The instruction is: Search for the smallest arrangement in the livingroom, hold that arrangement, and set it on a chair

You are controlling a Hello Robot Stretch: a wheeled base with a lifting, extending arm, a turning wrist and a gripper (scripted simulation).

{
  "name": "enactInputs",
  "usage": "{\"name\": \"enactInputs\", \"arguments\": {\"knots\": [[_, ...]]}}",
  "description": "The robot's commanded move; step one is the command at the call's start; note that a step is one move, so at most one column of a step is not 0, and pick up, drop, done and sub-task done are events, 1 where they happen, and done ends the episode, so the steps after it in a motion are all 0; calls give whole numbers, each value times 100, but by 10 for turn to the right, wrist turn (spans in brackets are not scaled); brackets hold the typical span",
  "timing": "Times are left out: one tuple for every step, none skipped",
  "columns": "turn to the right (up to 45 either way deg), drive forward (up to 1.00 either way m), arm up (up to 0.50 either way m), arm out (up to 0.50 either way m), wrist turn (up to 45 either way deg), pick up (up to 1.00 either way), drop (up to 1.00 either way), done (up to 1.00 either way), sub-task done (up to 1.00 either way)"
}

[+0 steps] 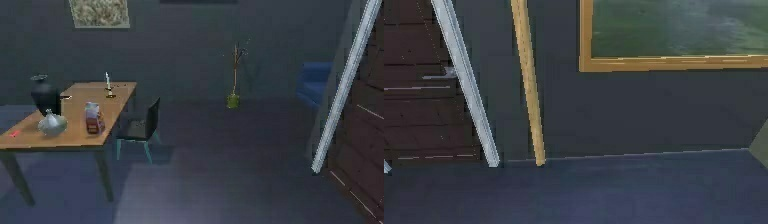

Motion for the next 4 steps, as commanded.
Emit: {"name": "enactInputs", "arguments": {"knots": [[0, 40, 0, 0, 0, 0, 0, 0, 0], [-450, 0, 0, 0, 0, 0, 0, 0, 0], [0, 35, 0, 0, 0, 0, 0, 0, 0], [-360, 0, 0, 0, 0, 0, 0, 0, 0]]}}
